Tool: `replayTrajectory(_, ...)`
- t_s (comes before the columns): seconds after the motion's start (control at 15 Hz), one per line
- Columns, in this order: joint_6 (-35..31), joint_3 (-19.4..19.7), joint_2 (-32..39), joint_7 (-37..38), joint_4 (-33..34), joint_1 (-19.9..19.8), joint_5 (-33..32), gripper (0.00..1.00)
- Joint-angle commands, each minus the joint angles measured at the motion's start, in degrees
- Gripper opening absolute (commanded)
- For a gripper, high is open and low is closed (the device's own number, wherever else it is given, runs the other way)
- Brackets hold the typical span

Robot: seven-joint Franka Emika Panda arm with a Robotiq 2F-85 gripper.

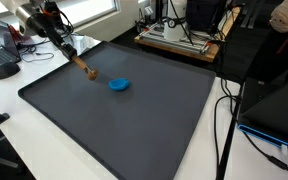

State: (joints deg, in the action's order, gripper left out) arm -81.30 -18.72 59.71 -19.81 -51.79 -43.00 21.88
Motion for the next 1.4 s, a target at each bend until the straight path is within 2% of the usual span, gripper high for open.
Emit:
replayTrajectory(0.0, -1.8, -0.9, -8.6, -3.5, -11.8, -2.2, 1.1, 0.23)
replayTrajectory(0.53, -6.9, -0.4, -21.5, -1.8, -25.6, -1.2, 1.0, 0.23)
replayTrajectory(0.87, -9.4, -0.2, -29.5, 4.4, -32.1, 1.8, -0.3, 0.23)
replayTrajectory(0.93, -9.0, 6.6, -31.7, 3.9, -32.7, 7.4, 2.8, 0.23)
replayTrajectory(1.33, -13.7, 17.2, -39.9, 12.2, -39.6, 21.4, 0.6, 0.23)
